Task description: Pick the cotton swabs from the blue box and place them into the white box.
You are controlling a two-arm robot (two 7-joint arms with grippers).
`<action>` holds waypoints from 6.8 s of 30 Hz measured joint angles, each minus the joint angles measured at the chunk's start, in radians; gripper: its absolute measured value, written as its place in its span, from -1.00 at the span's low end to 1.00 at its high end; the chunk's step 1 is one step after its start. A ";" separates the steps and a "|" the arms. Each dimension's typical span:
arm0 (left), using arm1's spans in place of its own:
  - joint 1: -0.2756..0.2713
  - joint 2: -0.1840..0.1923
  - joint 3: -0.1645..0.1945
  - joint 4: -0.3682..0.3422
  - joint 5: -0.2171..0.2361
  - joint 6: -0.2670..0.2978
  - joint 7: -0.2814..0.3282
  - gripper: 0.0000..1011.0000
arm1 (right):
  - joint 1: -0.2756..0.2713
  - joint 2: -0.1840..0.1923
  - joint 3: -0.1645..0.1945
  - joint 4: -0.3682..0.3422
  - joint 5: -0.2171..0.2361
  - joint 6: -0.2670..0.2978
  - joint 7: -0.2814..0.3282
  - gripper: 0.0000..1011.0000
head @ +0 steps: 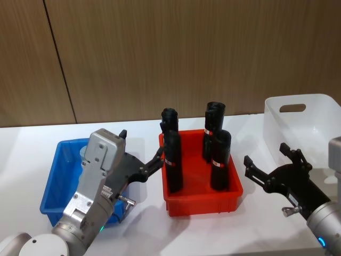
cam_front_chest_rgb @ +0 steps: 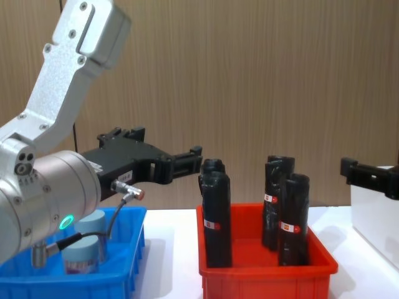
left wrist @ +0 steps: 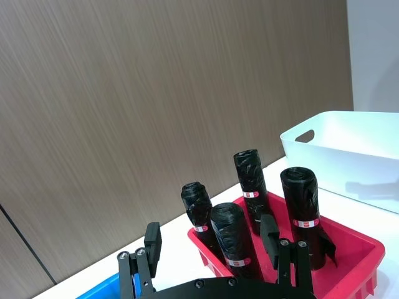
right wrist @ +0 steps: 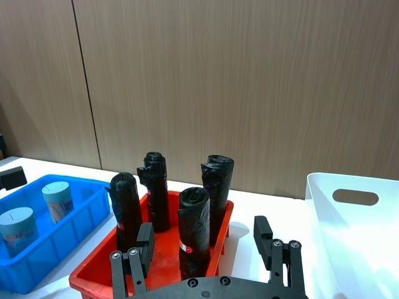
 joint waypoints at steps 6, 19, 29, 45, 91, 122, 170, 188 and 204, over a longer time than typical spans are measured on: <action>0.000 0.000 0.000 0.000 0.000 0.000 0.000 0.99 | 0.000 0.000 0.000 0.000 0.000 0.000 0.000 0.98; 0.000 0.000 0.000 0.000 0.000 0.000 0.000 0.99 | 0.000 0.000 0.000 0.000 0.000 0.000 0.000 0.98; 0.000 0.000 0.000 0.000 0.000 0.000 0.000 0.99 | 0.000 0.000 0.000 0.000 0.000 0.000 0.000 0.98; 0.000 0.000 0.000 0.000 0.000 0.000 0.000 0.99 | 0.000 0.000 0.000 0.000 0.000 0.000 0.000 0.98; -0.075 0.007 -0.112 0.202 -0.196 0.106 -0.001 0.99 | 0.000 0.000 0.000 0.000 0.000 0.000 0.000 0.98; -0.154 -0.035 -0.128 0.379 -0.254 0.180 -0.097 0.99 | 0.000 0.000 0.000 0.000 0.000 0.000 0.000 0.98; -0.145 -0.028 -0.143 0.439 -0.214 0.204 -0.108 0.50 | 0.000 0.000 0.000 0.000 0.000 0.000 0.000 0.98; -0.135 -0.010 -0.145 0.340 -0.131 0.195 -0.145 0.32 | 0.000 0.000 0.000 0.000 0.000 0.000 0.000 0.98; -0.131 0.001 -0.144 0.163 -0.114 0.208 -0.242 0.32 | 0.000 0.000 0.000 0.000 0.000 0.000 0.000 0.98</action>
